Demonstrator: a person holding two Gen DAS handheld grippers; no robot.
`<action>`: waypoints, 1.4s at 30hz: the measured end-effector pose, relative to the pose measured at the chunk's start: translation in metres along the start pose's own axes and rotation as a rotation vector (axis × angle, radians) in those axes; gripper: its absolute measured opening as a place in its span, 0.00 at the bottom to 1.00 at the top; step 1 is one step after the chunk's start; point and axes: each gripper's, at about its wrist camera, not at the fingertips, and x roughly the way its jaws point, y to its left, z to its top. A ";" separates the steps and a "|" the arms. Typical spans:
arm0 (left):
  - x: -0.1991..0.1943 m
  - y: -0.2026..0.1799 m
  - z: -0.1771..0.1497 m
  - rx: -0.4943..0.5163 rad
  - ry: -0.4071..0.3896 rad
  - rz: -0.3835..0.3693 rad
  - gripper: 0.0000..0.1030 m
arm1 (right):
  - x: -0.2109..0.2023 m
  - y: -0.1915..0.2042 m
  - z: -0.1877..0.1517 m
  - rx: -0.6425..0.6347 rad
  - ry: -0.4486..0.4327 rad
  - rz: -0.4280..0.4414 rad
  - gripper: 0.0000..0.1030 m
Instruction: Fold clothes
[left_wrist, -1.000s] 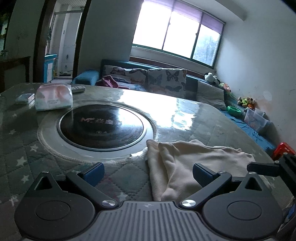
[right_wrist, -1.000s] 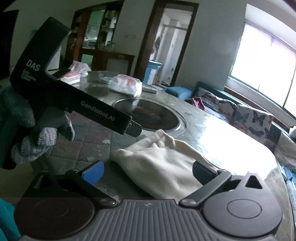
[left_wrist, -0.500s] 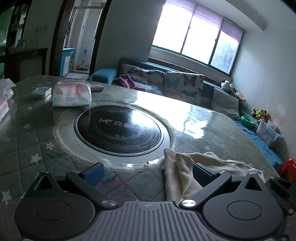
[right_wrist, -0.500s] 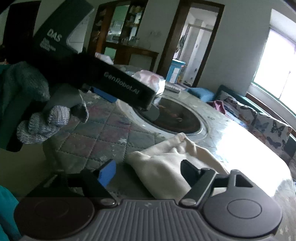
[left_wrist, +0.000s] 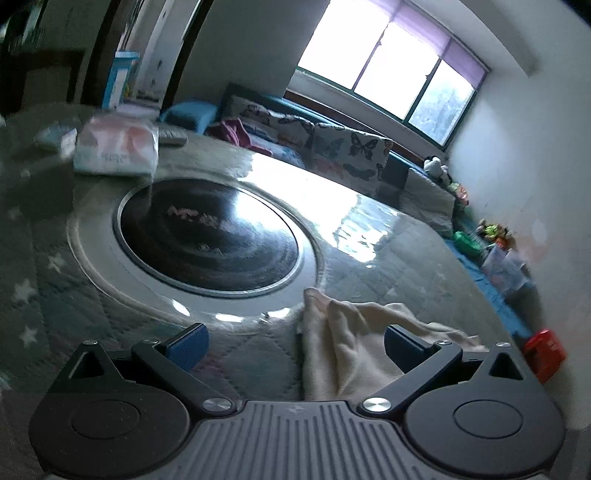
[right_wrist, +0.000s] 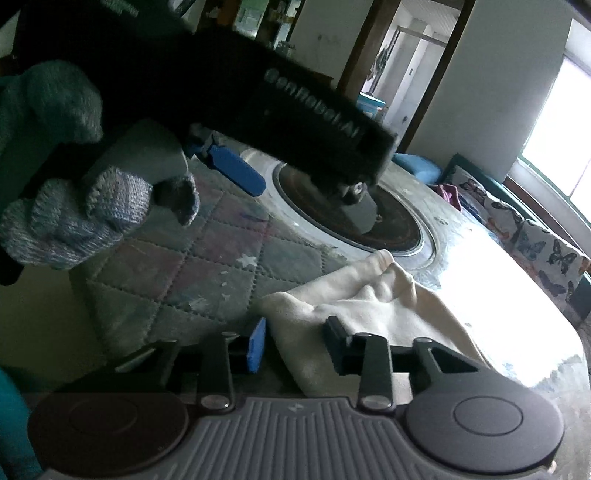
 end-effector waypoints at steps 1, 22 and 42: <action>0.002 0.001 0.000 -0.017 0.009 -0.013 1.00 | 0.002 0.001 0.001 -0.002 0.003 -0.004 0.25; 0.042 0.022 0.000 -0.395 0.163 -0.186 0.99 | -0.040 -0.091 -0.010 0.417 -0.112 0.210 0.07; 0.078 0.032 -0.010 -0.475 0.248 -0.271 0.14 | -0.059 -0.086 -0.032 0.441 -0.152 0.218 0.16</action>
